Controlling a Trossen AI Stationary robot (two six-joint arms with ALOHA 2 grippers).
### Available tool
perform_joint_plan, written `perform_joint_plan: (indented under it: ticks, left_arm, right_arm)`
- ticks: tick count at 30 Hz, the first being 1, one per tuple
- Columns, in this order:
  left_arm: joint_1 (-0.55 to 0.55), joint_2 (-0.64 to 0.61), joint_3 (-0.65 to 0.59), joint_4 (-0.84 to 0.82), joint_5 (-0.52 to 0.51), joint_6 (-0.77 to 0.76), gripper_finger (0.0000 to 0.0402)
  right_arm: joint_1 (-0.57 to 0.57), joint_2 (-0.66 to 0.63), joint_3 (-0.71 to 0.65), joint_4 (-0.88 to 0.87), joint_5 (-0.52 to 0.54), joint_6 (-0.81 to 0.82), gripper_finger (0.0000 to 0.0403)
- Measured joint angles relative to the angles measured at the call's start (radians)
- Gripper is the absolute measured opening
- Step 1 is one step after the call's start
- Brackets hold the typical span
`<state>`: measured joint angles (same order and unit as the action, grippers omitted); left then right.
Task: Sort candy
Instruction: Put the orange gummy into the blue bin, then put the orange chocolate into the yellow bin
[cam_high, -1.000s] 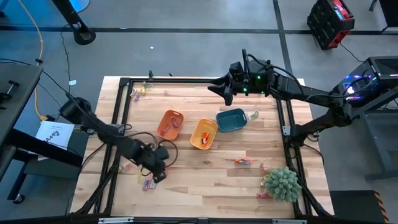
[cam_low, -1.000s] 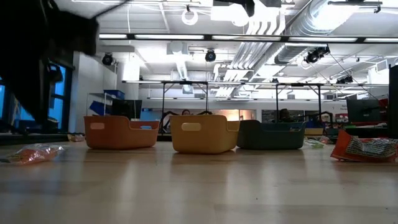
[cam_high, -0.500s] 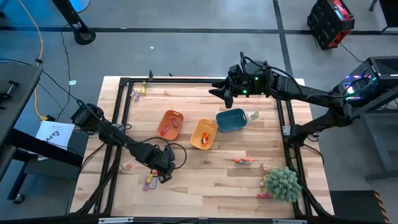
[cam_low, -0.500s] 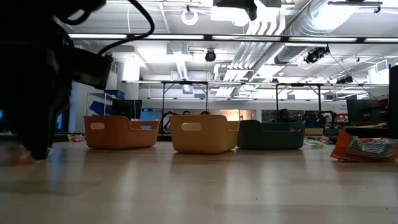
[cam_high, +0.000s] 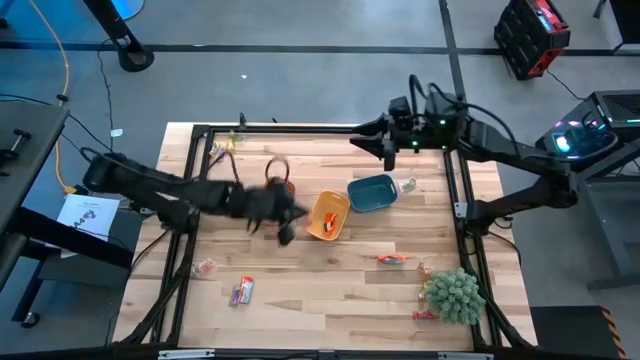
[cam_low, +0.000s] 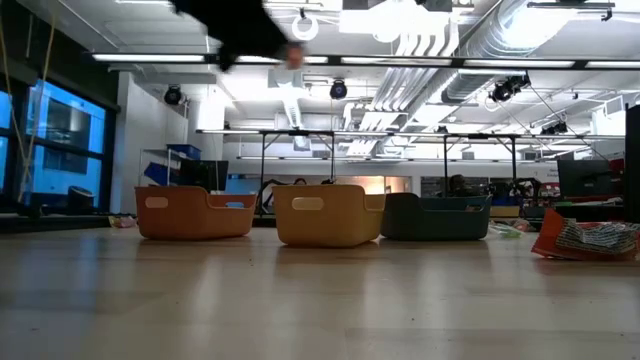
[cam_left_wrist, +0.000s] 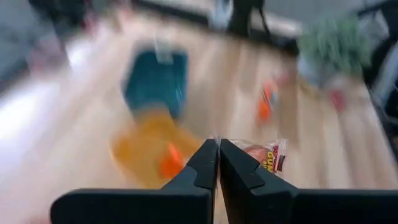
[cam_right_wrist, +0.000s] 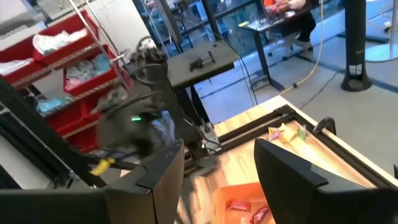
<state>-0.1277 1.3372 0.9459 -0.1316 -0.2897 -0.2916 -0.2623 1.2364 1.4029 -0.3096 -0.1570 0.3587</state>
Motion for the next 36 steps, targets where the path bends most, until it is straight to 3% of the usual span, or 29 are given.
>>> perform_joint_plan:
  ticks: [5, 8, 14, 19, 22, 27, 31, 36]
  left_arm:
    - [0.17, 0.156, 0.0, 0.378, 0.112, 0.099, 0.0001]
    - [0.229, 0.286, 0.045, 0.486, 0.161, 0.085, 0.0007]
    - [0.256, 0.517, 0.257, 0.479, 0.215, 0.189, 0.0049]
    - [0.256, 0.609, 0.427, 0.297, 0.225, 0.2, 0.0112]
    - [0.256, 0.594, 0.514, 0.07, 0.254, 0.2, 0.0146]
    - [0.271, 0.472, 0.565, -0.348, 0.447, 0.199, 0.0171]
    - [0.223, 0.348, 0.523, -0.596, 0.373, 0.156, 0.0168]
    - [0.074, 0.119, 0.291, -0.575, 0.211, -0.11, 0.0158]
  right_arm:
    - [0.002, -0.01, 0.0, 0.001, 0.028, 0.007, 0.019]
    - [0.004, -0.01, 0.0, 0.001, 0.073, 0.025, 0.019]
    - [0.004, -0.009, 0.0, 0.008, 0.13, 0.029, 0.019]
    - [0.005, -0.009, 0.0, 0.007, 0.135, 0.037, 0.019]
    - [0.005, -0.009, 0.0, 0.007, 0.135, 0.037, 0.019]
    - [0.008, -0.009, 0.0, -0.003, 0.135, 0.026, 0.019]
    - [0.008, -0.007, 0.0, -0.024, 0.135, 0.025, 0.019]
    - [0.008, 0.0, -0.011, -0.034, 0.135, 0.026, 0.019]
